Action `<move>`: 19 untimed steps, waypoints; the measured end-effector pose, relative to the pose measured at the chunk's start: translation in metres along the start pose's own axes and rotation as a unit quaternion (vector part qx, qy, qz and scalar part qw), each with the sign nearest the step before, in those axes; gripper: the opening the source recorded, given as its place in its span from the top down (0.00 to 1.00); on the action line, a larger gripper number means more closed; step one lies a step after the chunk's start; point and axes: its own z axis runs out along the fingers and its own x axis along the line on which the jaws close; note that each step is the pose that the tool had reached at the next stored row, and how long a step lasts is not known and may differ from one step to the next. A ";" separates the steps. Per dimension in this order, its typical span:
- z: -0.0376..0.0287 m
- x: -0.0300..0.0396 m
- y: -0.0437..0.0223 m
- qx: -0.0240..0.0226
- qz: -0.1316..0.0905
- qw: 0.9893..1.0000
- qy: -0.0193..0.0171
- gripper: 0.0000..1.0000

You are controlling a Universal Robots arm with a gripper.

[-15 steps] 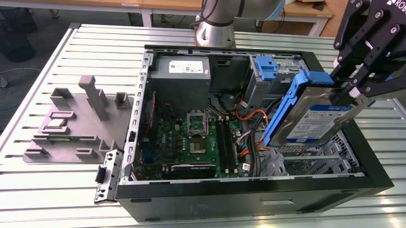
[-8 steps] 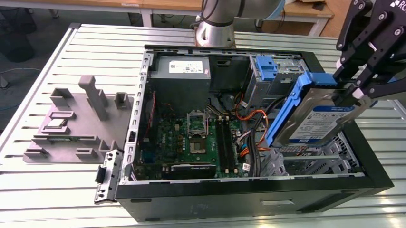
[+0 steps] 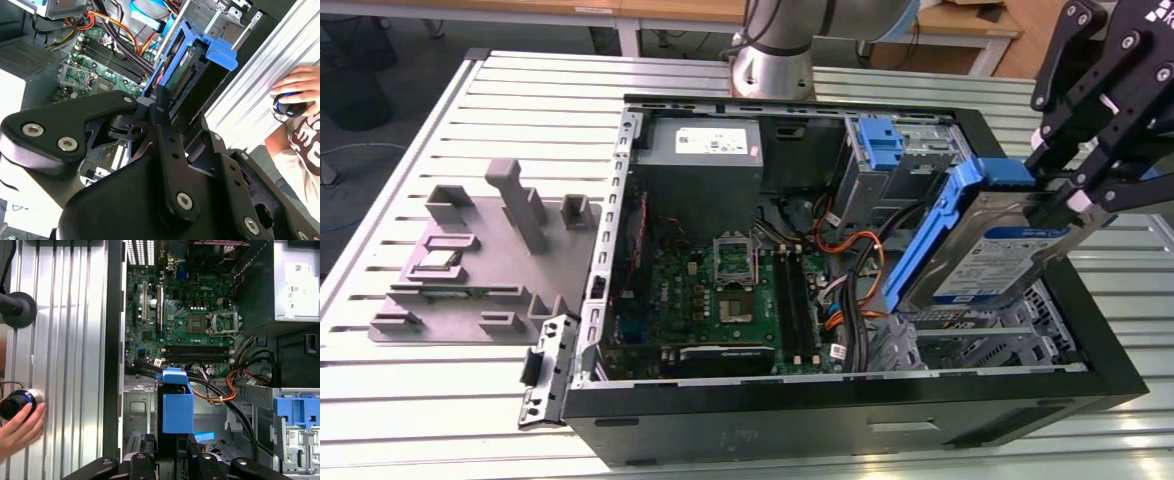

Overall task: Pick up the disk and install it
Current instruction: 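Insert the disk into the insertion slot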

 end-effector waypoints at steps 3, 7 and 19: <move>0.0012 0.0002 -0.0012 0.000 -0.007 1.000 0.000 0.65; 0.0021 0.0008 -0.0029 0.000 -0.011 1.000 0.001 0.65; 0.0039 0.0041 -0.0114 0.000 -0.009 1.000 0.001 0.65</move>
